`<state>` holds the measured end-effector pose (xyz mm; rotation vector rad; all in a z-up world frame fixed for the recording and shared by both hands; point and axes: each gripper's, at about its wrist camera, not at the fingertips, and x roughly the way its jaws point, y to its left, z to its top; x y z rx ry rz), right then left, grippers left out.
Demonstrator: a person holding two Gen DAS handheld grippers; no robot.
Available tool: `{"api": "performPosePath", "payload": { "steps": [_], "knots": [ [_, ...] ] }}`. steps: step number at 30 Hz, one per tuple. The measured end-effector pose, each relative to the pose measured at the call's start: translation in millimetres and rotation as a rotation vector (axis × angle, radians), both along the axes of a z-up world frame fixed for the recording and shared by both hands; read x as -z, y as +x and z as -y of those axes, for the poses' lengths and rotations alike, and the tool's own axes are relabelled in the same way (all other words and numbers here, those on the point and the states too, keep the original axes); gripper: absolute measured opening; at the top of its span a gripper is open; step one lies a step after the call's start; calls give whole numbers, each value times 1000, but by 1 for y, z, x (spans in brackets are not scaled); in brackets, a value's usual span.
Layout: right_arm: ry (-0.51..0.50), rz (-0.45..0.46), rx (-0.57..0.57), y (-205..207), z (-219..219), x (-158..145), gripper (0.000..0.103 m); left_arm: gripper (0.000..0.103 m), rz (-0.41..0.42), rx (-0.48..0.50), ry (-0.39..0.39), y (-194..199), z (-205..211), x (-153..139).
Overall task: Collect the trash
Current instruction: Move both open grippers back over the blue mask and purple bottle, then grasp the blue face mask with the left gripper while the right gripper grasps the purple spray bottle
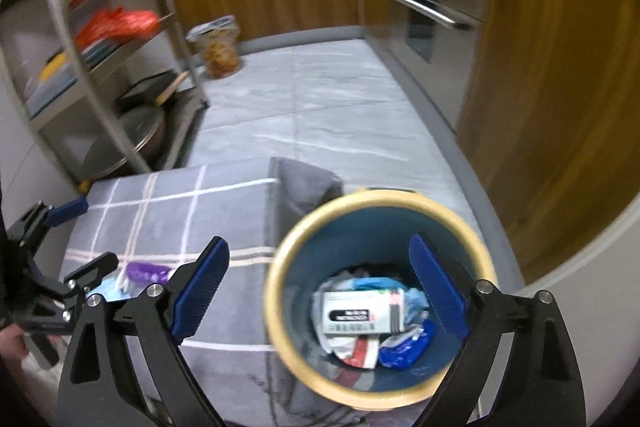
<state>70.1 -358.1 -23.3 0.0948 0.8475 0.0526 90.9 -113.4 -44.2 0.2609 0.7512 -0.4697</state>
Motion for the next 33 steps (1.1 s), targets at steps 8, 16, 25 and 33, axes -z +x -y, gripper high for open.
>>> {"api": "performPosePath", "payload": {
  "steps": [8,16,25,33],
  "knots": [
    [-9,-6,-124,17,-56,-5,91,97,-41,-85,45,-12,-61,13],
    [-29,-60,-225,25,-104,10,91,97,-166,-100,141,-24,-86,64],
    [-74,-132,-260,28,-118,31,91,87,-307,-132,217,-12,-100,111],
    [-48,-206,-254,36,-138,53,91,64,-372,-127,213,-7,-101,125]
  ]
}}
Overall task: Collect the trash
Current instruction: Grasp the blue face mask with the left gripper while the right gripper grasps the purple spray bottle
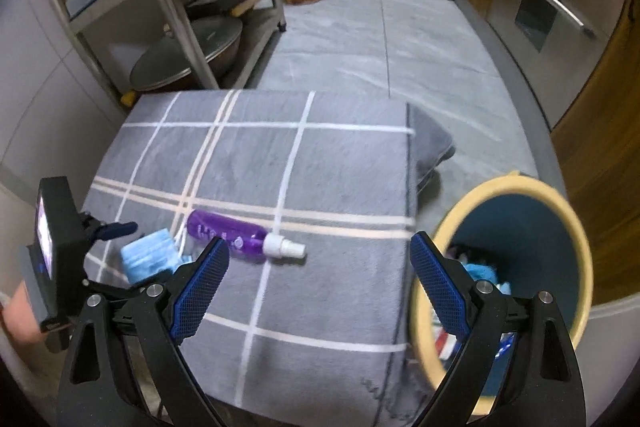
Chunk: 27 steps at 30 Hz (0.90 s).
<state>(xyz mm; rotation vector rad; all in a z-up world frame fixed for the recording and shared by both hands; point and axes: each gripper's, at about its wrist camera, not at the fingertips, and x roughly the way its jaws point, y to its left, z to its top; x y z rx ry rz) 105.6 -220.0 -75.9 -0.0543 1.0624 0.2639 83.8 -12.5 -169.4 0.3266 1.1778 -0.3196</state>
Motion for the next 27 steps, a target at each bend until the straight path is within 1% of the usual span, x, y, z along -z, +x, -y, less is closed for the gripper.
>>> {"api": "performPosePath", "payload": {
  "steps": [1,2,4,5,6,7,10,12,14,17,20,23,25,27],
  "knots": [
    [-13,-1,-13,0,-5,2,91,57,-6,4,-9,-1,0,0],
    [-34,-4,-31,1,-11,4,91,53,-8,13,-19,-1,1,-1],
    [-60,-6,-59,2,-19,7,91,32,-16,35,-37,-4,2,-2],
    [-75,-6,-72,2,-23,8,91,30,-16,44,-39,-5,3,-2],
    [-83,-5,-81,3,-27,9,91,22,-13,50,-40,-5,3,-2],
    [-90,-4,-88,4,-29,11,91,19,-12,54,-43,-5,2,-3],
    [-142,1,-111,8,-38,16,91,15,10,35,-49,-4,-4,-8],
    [-171,16,-132,11,-44,19,91,14,34,6,-68,0,-12,-15],
    [-172,22,-150,15,-47,21,91,14,68,-32,-100,5,-21,-26],
    [-183,25,-201,20,-59,30,91,13,127,-108,-168,14,-38,-43],
    [-184,27,-271,20,-74,38,91,13,151,-162,-206,25,-52,-51],
    [-201,18,-360,18,-93,49,90,13,157,-180,-234,35,-54,-55],
    [-234,1,-420,17,-106,61,88,13,160,-175,-236,37,-52,-55],
    [-264,-19,-456,16,-112,72,87,13,162,-168,-234,38,-52,-53]
  ]
}}
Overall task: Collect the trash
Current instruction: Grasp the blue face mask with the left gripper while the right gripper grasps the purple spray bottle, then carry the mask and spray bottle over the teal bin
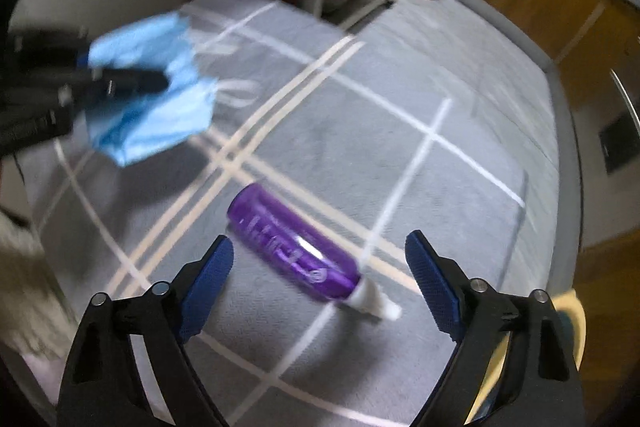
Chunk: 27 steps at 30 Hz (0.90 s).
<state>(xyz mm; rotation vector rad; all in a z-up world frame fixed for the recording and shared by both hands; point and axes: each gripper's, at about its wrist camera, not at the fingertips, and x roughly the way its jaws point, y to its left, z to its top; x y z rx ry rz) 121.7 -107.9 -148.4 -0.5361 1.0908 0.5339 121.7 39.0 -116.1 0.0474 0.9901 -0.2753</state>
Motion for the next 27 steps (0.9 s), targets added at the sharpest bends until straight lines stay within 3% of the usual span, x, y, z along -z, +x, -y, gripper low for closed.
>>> {"api": "performPosePath", "payload": {
  "steps": [2,5,7,9,12,17,20,22,24,27],
  "knots": [
    [-31,-16,-20,0,-5,10,83,13,-3,2,-5,0,-1,0],
    [-60,-37,-25,4,-9,22,67,13,-10,1,-5,2,-4,2],
    [-40,-41,-6,7,-8,23,63,13,-13,1,-3,3,-4,4],
    [-12,-66,35,13,-6,23,49,13,-17,2,-2,4,-3,5],
    [53,-126,167,26,7,23,41,13,-22,8,2,5,-1,6],
    [149,-190,341,38,26,23,40,13,-37,21,27,5,4,11],
    [169,-190,323,39,24,22,52,13,-46,29,36,5,6,15],
    [136,-151,298,40,16,19,52,13,-47,32,40,5,6,16],
    [124,-150,312,42,17,19,36,13,-48,32,40,5,7,16],
    [140,-158,324,46,17,20,35,13,-47,31,39,5,7,16]
  ]
}}
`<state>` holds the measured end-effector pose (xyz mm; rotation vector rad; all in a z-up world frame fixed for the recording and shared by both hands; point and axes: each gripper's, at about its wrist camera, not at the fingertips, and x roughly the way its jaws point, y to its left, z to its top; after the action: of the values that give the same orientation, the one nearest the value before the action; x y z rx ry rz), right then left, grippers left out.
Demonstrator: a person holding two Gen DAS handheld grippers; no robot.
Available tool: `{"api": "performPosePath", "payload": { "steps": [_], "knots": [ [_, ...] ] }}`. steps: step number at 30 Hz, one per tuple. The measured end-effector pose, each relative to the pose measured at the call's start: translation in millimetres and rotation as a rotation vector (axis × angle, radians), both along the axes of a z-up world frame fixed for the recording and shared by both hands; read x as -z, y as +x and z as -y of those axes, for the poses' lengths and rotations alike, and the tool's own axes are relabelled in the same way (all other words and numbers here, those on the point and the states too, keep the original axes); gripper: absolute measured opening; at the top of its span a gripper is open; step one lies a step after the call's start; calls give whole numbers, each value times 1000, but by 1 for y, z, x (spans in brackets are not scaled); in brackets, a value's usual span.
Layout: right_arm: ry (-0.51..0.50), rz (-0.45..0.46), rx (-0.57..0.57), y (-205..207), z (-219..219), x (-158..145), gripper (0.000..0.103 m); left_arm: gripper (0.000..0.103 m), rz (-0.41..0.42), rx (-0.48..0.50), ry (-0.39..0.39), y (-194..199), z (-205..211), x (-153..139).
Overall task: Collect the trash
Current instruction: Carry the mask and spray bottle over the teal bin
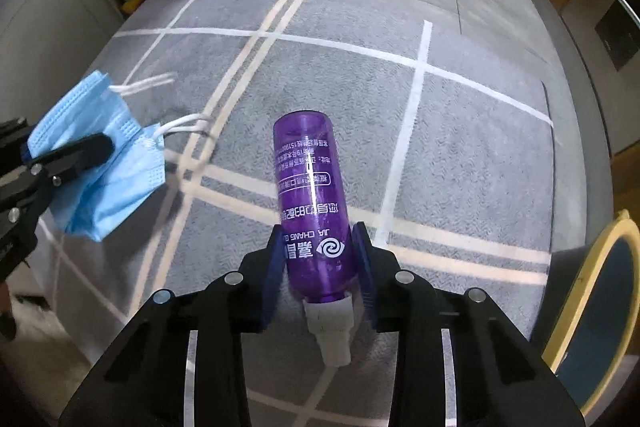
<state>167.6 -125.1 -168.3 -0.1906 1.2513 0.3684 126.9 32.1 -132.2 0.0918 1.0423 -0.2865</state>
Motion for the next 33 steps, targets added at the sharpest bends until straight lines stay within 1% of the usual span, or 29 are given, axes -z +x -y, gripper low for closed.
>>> {"api": "performPosePath", "payload": {
  "steps": [5,9,15,22,27,33],
  "knots": [
    [26,25,31,-4,7,-8,35,13,8,8,-8,0,5,-3],
    [44,49,78,-8,21,-20,34,13,19,21,-20,-1,11,-9],
    [66,86,172,-23,58,-39,33,13,45,52,-37,-3,32,-21],
    [83,131,265,-42,115,-60,33,13,64,105,-47,-9,64,-31],
    [87,168,351,-56,159,-71,33,13,74,151,-57,-11,99,-39],
    [72,185,453,-72,221,-69,33,13,90,257,-64,-15,161,-46]
  ]
}}
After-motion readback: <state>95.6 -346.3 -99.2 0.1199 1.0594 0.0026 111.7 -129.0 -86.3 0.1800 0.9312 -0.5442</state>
